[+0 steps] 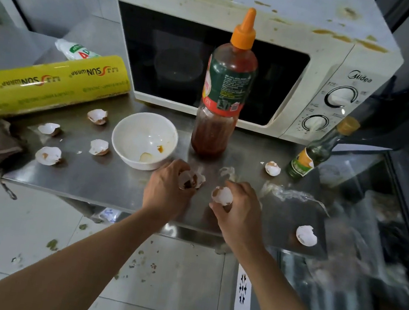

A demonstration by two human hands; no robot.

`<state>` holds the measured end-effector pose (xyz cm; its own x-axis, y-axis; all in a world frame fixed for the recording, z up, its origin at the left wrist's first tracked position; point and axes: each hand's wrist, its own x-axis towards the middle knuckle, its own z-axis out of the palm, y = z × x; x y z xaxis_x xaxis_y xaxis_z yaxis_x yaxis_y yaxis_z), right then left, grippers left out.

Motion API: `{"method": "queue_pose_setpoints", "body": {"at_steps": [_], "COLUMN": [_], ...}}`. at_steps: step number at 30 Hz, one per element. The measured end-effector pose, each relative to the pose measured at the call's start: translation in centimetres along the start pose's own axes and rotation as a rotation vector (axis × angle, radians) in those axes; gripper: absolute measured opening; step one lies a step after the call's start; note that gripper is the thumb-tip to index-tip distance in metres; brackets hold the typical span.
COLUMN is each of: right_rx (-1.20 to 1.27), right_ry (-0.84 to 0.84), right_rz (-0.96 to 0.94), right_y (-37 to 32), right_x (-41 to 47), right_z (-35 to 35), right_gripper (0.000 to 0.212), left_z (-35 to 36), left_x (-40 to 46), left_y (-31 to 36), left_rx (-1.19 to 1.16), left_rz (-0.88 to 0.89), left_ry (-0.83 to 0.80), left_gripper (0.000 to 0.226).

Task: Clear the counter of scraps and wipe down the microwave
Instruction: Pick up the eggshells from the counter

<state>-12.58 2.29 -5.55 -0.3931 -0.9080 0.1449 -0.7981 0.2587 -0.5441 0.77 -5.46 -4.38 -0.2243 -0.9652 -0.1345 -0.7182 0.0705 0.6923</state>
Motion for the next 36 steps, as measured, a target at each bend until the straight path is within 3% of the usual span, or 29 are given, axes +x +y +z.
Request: {"method": "queue_pose_setpoints", "body": {"at_steps": [11, 20, 30, 36], "right_rx": [0.123, 0.151, 0.193, 0.217], "right_ry": [0.129, 0.152, 0.031, 0.047], "right_rz": [0.028, 0.139, 0.169, 0.189], "right_y": [2.7, 4.9, 5.1, 5.2], "right_x": [0.4, -0.7, -1.1, -1.3], "right_z": [-1.5, -3.6, -2.9, -2.3], "right_gripper": [0.031, 0.034, 0.036, 0.029], "left_z": [2.2, 2.4, 2.4, 2.5], "left_x": [1.5, 0.9, -0.9, -1.2], "left_y": [1.0, 1.2, 1.5, 1.6], "left_rx": [0.169, 0.11, 0.048, 0.047], "left_rz": [0.01, 0.063, 0.142, 0.163], "left_ry": [-0.028, -0.017, -0.052, -0.062], "left_gripper": [0.029, 0.031, 0.033, 0.031]}}
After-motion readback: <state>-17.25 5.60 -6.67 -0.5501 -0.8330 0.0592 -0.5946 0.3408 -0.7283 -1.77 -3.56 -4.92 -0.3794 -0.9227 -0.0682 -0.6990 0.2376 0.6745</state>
